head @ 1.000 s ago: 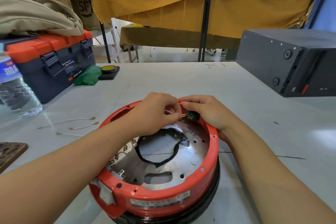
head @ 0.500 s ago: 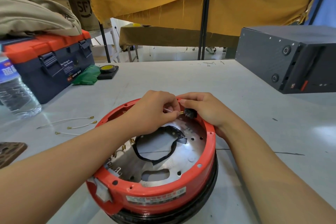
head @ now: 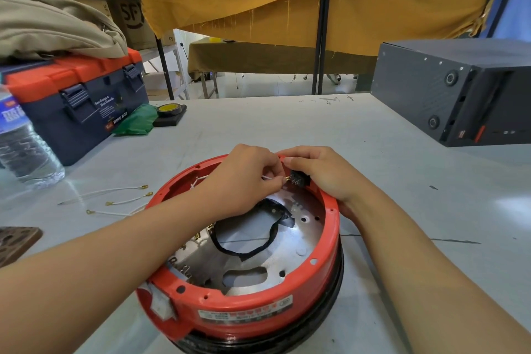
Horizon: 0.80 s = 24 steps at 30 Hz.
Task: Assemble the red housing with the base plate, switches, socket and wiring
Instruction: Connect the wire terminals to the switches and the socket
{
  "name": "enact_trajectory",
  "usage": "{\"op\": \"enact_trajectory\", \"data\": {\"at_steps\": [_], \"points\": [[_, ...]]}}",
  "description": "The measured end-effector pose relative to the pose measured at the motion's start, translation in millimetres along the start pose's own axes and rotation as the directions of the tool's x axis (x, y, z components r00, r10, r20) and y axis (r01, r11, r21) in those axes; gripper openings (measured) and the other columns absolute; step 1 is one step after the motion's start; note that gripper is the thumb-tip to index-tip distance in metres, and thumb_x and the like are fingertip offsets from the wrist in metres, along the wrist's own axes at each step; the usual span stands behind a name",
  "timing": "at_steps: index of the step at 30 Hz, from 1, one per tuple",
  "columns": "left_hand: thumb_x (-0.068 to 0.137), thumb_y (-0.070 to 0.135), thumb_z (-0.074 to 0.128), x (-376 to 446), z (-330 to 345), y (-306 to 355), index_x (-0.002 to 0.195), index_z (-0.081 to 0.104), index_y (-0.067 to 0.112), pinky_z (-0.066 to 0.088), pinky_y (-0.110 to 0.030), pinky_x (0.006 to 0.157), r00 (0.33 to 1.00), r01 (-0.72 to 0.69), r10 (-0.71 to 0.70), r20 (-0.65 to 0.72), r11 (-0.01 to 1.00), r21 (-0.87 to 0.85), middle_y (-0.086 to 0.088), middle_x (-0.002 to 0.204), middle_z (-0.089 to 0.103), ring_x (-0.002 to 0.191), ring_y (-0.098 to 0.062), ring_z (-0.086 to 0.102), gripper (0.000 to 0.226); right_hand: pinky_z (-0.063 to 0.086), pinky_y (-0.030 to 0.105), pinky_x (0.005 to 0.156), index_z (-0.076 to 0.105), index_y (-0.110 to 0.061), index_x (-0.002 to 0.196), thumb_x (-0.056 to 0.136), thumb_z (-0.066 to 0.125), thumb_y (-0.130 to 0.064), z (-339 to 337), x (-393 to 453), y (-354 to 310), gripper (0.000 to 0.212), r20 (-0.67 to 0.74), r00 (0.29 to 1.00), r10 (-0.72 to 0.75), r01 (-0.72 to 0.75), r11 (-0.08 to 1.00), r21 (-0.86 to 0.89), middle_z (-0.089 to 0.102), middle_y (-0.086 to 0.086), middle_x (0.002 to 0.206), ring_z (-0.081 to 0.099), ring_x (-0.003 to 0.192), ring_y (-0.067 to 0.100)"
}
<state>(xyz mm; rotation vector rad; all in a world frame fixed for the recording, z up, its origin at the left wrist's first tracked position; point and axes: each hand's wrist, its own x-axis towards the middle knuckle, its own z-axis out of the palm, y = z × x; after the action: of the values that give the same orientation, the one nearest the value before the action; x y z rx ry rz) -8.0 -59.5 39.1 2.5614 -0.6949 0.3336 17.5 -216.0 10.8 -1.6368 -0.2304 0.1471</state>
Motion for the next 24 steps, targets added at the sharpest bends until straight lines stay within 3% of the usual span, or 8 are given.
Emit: {"op": "enact_trajectory", "data": {"at_steps": [3,9,15,24], "points": [[0.083,0.015,0.063,-0.1,0.3,1.2,0.078,0.071,0.014,0.036,-0.005,0.065,1.000,-0.015,0.015,-0.010,1.000,0.019,0.006,0.075,0.062,0.066,-0.004,0.052,0.009,0.050,0.043,0.096,0.070,-0.005,0.104,0.091,0.048,-0.001,-0.1,-0.9,-1.0,0.026,0.022,1.000,0.013,-0.014,1.000,0.027,0.071,0.018,0.102,0.067,0.099,0.031],[0.083,0.015,0.061,1.4,2.5,3.9,0.077,0.069,0.015,0.031,-0.015,0.061,0.999,-0.042,0.044,-0.028,0.996,0.075,0.007,0.072,0.059,0.068,-0.010,0.051,0.009,0.054,0.034,0.088,0.072,-0.012,0.099,0.088,0.035,0.002,-2.7,-6.1,-3.8,0.041,0.095,0.995,0.003,-0.003,1.000,0.009,0.072,0.014,0.100,0.068,0.095,0.026],[0.083,0.014,0.060,2.5,3.4,6.9,0.077,0.069,0.014,0.028,-0.017,0.062,0.998,-0.057,0.060,-0.033,0.995,0.083,0.008,0.069,0.054,0.066,-0.010,0.048,0.011,0.056,0.025,0.080,0.073,-0.019,0.097,0.087,0.033,0.001,-4.5,-8.2,-3.1,0.045,0.117,0.993,-0.019,0.022,1.000,-0.021,0.074,0.006,0.096,0.070,0.091,0.018],[0.083,0.011,0.059,4.3,5.6,9.3,0.078,0.069,0.011,0.025,-0.016,0.060,0.995,-0.079,0.084,-0.055,0.993,0.085,0.007,0.068,0.053,0.064,-0.010,0.045,0.011,0.054,0.033,0.088,0.074,-0.022,0.089,0.086,0.032,0.002,-3.3,-9.6,-4.6,0.048,0.120,0.992,-0.034,0.037,0.999,-0.029,0.074,0.007,0.096,0.068,0.095,0.023]]}}
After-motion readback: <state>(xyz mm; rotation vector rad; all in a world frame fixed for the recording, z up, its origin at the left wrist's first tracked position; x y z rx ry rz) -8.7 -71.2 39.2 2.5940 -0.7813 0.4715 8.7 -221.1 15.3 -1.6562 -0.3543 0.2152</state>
